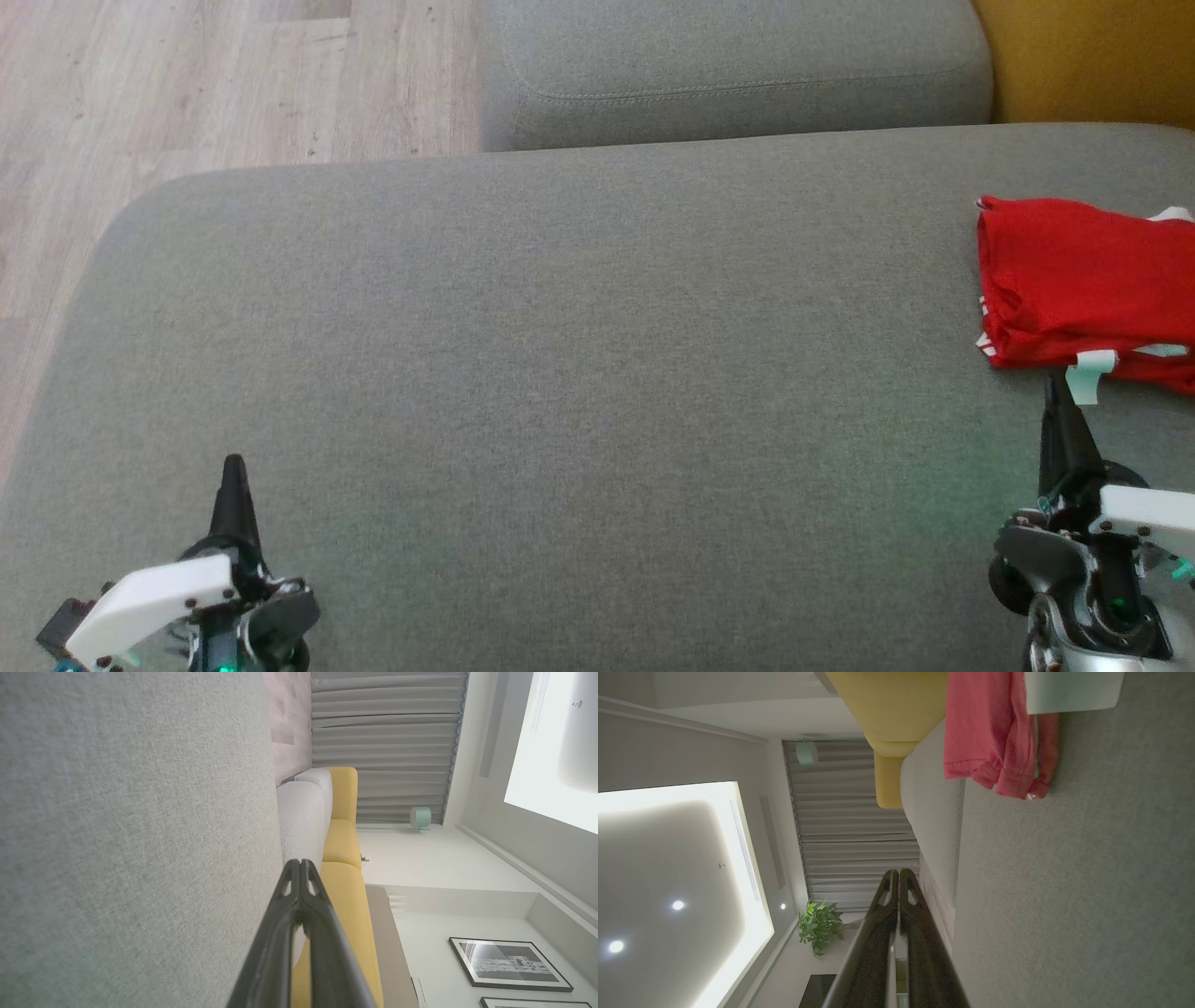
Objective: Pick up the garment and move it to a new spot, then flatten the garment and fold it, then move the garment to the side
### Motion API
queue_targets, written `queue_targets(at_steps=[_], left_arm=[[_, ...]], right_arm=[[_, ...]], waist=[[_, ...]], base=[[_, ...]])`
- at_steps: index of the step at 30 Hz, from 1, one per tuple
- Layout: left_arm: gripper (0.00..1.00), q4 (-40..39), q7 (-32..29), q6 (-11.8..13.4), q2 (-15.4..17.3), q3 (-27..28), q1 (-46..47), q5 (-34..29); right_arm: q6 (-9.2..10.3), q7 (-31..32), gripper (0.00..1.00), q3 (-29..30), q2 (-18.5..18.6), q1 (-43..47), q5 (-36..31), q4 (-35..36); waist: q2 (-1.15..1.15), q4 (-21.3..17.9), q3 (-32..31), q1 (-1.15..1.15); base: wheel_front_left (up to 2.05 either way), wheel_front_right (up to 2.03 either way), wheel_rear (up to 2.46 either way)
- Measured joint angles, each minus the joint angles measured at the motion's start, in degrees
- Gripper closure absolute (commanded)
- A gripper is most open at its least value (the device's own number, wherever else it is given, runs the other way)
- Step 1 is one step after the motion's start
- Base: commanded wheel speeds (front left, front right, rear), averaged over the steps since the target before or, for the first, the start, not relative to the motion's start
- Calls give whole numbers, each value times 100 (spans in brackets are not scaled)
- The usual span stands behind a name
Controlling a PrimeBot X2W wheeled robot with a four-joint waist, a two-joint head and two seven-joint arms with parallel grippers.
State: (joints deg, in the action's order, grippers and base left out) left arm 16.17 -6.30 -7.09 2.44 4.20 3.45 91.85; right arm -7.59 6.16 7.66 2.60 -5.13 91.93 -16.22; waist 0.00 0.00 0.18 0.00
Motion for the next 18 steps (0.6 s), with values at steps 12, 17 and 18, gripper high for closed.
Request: queue_targets(at_steps=[12, 17, 18], left_arm=[[100, 0, 0, 0, 0, 0, 0, 0], [100, 0, 0, 0, 0, 0, 0, 0], [100, 0, 0, 0, 0, 0, 0, 0]], right_arm=[[0, 0, 100, 1, 0, 0, 0, 0], [0, 0, 100, 1, 0, 0, 0, 0], [0, 0, 100, 1, 0, 0, 0, 0]], waist=[[0, 0, 0, 0], [0, 0, 0, 0], [0, 0, 0, 0]], base=[[0, 0, 0], [0, 0, 0], [0, 0, 0]])
